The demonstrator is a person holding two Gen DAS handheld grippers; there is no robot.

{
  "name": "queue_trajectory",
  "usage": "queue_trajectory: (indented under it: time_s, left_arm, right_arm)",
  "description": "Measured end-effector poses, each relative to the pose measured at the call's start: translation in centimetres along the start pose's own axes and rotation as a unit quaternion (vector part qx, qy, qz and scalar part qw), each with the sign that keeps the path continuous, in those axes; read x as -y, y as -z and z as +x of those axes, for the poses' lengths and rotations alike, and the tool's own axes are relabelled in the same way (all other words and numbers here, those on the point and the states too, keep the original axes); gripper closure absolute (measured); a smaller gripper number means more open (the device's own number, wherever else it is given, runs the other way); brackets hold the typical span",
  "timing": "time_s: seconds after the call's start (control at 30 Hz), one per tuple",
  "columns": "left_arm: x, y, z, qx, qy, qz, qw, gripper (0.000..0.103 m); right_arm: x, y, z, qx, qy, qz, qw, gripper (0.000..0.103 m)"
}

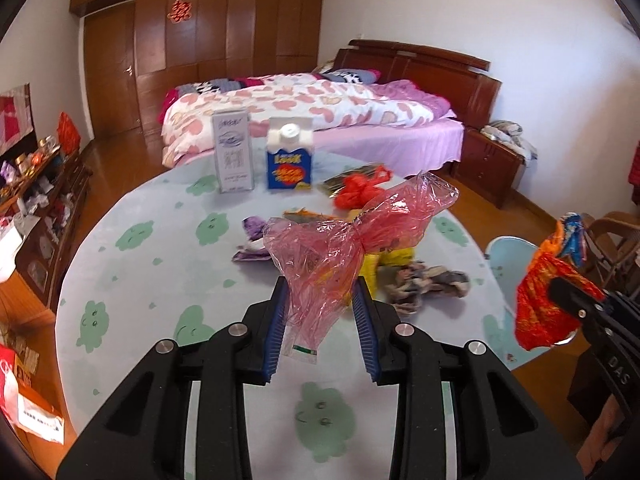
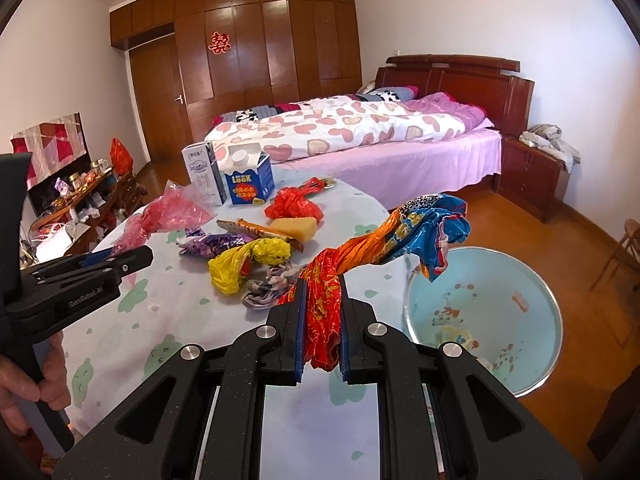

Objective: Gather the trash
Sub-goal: 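Carry the pink bag and snack wrapper over the blue bin and open both tools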

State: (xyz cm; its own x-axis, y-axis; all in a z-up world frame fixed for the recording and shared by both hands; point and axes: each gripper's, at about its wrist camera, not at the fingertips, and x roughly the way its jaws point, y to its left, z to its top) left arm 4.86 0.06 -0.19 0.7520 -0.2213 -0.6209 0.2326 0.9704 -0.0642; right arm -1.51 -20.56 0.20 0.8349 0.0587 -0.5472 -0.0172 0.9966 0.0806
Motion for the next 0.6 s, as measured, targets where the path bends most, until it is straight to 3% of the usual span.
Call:
queue_trajectory:
  time_s: [0.6]
  left_arm:
    - [6.7, -0.6, -0.3, 0.006, 0.033, 0.058, 0.9978, 0.070]
  right_arm:
    - [4.1, -0.1, -2.2, 0.023, 0.037, 0.020, 0.999, 0.089]
